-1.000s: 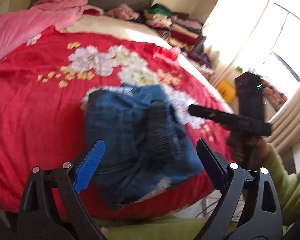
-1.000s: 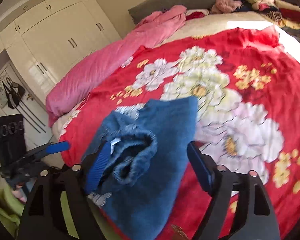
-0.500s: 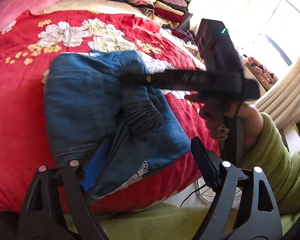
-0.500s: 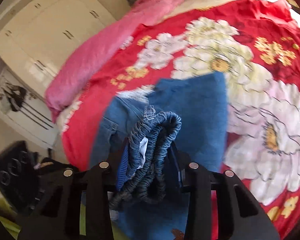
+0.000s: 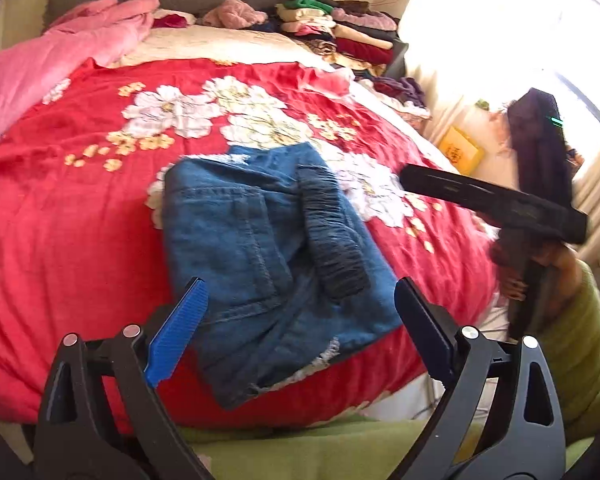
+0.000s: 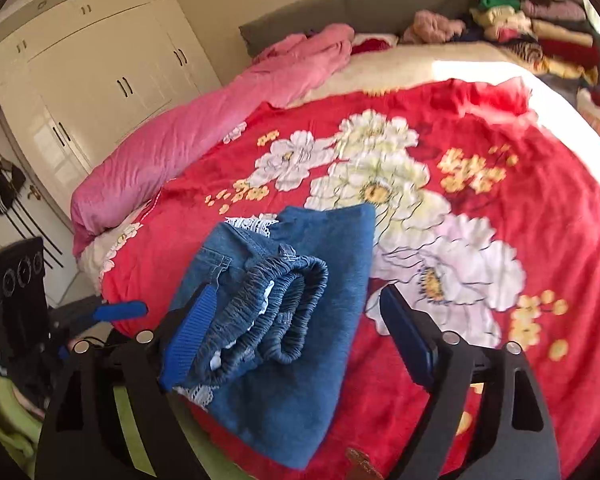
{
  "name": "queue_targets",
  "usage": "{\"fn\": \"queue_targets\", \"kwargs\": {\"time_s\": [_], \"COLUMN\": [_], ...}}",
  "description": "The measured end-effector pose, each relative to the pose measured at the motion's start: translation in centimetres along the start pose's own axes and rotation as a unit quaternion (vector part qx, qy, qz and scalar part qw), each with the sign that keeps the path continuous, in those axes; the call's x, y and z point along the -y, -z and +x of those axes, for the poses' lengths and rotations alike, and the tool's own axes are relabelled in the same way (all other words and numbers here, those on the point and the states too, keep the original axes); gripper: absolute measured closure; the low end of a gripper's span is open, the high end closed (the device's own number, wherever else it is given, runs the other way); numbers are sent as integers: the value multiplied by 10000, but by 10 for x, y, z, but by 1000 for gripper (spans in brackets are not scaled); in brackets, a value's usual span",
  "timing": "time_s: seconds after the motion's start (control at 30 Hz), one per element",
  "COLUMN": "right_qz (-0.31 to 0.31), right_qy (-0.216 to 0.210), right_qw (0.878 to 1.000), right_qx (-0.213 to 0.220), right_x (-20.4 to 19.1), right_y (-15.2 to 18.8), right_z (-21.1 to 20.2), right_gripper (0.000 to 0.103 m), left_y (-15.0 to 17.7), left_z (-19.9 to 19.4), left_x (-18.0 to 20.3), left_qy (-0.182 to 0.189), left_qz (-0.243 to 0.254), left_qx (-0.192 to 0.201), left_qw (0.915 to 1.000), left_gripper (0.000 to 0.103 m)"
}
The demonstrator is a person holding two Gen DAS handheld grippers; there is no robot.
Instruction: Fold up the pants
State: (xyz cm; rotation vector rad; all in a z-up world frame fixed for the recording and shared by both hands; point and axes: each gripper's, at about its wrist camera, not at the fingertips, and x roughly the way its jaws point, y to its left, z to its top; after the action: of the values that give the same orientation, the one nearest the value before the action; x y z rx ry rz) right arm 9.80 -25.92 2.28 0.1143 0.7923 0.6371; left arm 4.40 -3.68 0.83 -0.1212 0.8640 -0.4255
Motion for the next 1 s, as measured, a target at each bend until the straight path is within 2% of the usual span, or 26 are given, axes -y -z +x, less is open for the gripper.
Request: {"fn": "queue_targets", "kwargs": {"time_s": [0.07,0.13,0.37,0.47,0.63,0.8,0.87,0.9,1.0], "right_qz": [-287,-571,-1402,-2015,-2646,-3106,-3324,-3483,-3842], "right_qy": [127,191,-92,-232,-537,-718,-671,-580,-236], "right_qw": [9995,9981,9900,9790,9623,9471,9400,9347,9221], "right_qx": [80,125,-131,-220,-325,-362,-372,-400,-403], "right_x": [-8,-15,-51,-78,-113,-136,-143,-147,-155], "right_y": [6,15,53,64,72,71,71,71,73], "right_z": [-10,-18,-22,-17,-1,18,27,35,56], "right_gripper": [20,20,20,20,20,39,42,42,42], "left_y": [-2,-5,-18,-27,-38,-45,-48,-49,-50], "left_z": [0,2,18,26,38,55,61,64,69], "left_x": [-3,-5,-23,-32,-46,-57,-62,-63,-66], "left_qy": [-113,-184,-576,-811,-945,-1062,-1040,-1017,-989], "left_qz": [2,17,-1,-26,-102,-64,-88,-95,-127], "left_qx": [12,-13,-190,-213,-258,-417,-491,-509,-550], "left_qw": [9999,9998,9982,9965,9951,9934,9933,9935,9935], "left_gripper": [15,10,10,10,10,13,16,24,24]}}
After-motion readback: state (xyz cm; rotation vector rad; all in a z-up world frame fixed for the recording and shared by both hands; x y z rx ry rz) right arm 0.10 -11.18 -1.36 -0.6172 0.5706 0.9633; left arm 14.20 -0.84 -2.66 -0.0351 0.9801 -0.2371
